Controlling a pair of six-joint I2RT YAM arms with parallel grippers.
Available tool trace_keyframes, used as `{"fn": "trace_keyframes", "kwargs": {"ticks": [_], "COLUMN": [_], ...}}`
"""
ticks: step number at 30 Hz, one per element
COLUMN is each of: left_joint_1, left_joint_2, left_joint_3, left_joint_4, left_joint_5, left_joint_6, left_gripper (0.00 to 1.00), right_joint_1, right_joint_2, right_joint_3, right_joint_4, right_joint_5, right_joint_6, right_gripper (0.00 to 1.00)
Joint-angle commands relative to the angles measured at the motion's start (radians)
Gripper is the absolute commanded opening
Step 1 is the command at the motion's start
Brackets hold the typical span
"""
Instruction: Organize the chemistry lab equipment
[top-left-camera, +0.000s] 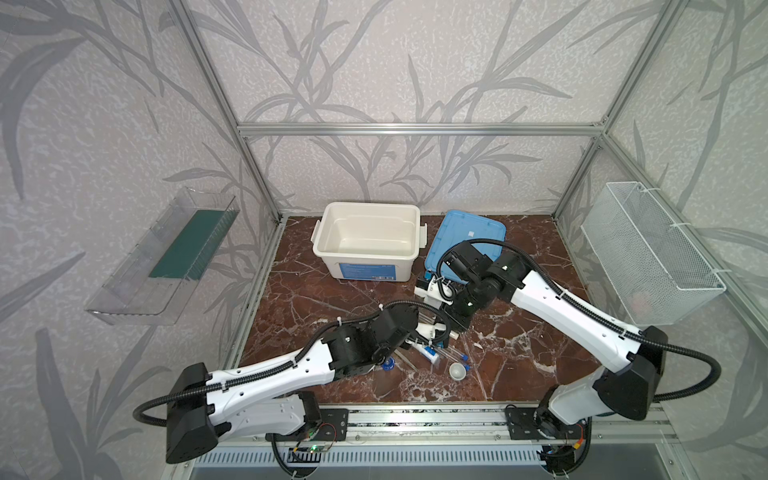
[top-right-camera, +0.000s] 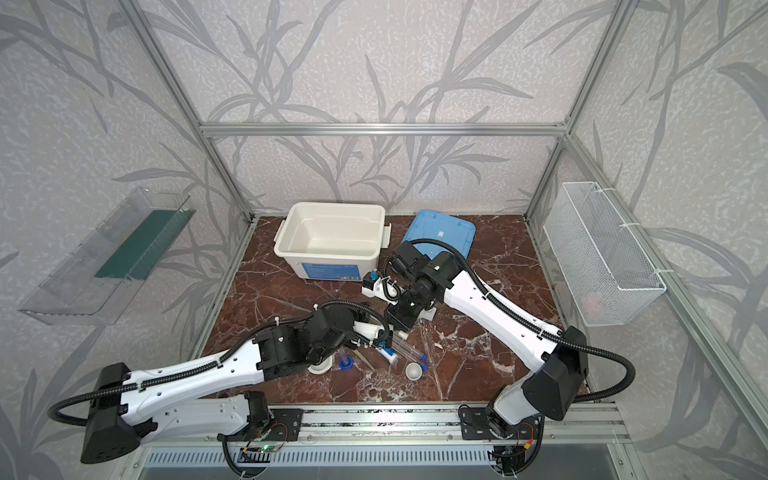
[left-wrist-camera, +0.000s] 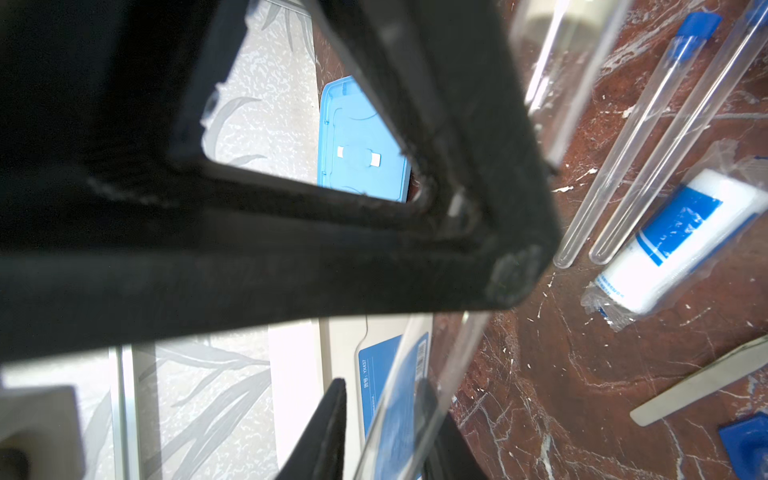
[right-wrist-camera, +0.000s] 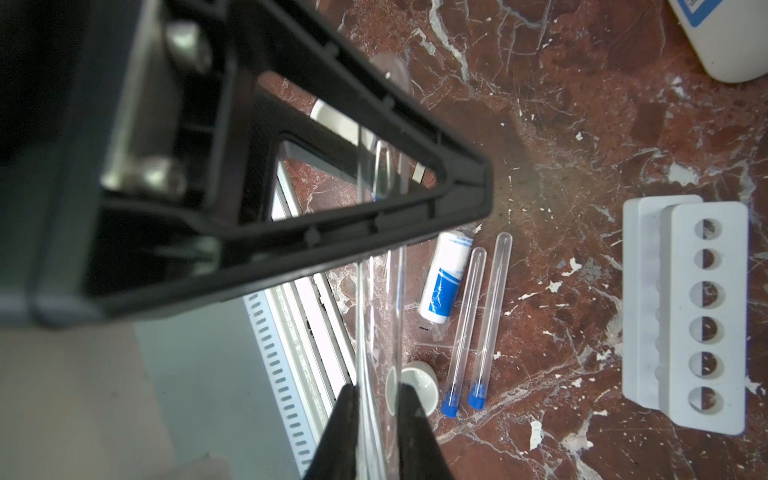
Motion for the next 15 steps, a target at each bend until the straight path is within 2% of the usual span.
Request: {"fn": "trace_keyframes", "kwargs": {"ticks": [1, 15], "left_joint_1": [-0.009, -0.017], "left_joint_2": [0.006, 0.007], "left_joint_3": [-0.012, -0.022], "left_joint_4": [-0.022, -0.026], "left_joint_5": [0.013, 0.019], "left_joint_6": [0.002, -0.012], "left_gripper": [0.27, 0.09], "right_joint_1": [0.006, 0.006], "right_joint_2": [0.003, 0.009], "right_joint_3": [0.020, 0.030], "right_joint_4": [0.017, 0.019], "right_joint_5": [-0.042, -0.031], "right_joint_6": [-0.004, 0.001], "right_gripper": [0.14, 0.13]}}
